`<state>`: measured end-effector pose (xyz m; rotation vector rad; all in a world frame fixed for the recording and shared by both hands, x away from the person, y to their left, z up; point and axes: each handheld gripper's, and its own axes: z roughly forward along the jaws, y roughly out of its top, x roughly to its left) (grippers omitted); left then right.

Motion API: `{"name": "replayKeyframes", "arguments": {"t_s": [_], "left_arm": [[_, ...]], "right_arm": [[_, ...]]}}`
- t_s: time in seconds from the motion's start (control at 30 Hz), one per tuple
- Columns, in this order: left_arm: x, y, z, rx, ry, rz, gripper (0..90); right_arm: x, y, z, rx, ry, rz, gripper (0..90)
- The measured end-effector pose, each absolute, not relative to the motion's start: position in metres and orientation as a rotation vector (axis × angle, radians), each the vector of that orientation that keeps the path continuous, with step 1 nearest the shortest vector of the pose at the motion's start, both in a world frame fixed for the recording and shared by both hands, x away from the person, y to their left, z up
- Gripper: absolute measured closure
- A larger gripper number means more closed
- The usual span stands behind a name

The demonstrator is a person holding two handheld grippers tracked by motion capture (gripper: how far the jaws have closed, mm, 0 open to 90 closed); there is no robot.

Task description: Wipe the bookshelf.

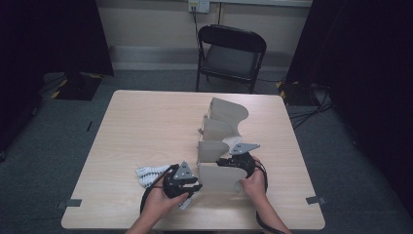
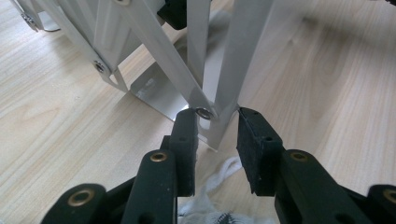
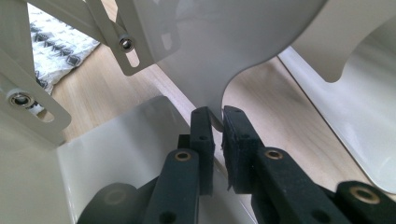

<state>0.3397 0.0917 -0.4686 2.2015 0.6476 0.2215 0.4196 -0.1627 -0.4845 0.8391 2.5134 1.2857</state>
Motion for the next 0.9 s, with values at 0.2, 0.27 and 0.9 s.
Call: {"name": "replayKeyframes", "arguments": {"t_s": [0.2,0.27,0.9], "left_arm": [[0.338,0.096,-0.466,2.210,0.643,0.238,68.9],[0.337,0.101,-0.464,2.210,0.659,0.238,67.7],[0.336,0.160,-0.477,2.269,0.830,0.294,62.0]], "right_arm": [[0.417,-0.171,-0.486,0.855,2.499,1.190,71.4],[0.413,-0.182,-0.486,0.882,2.483,1.189,67.4],[0.382,-0.251,-0.494,1.011,2.428,1.074,33.1]]}}
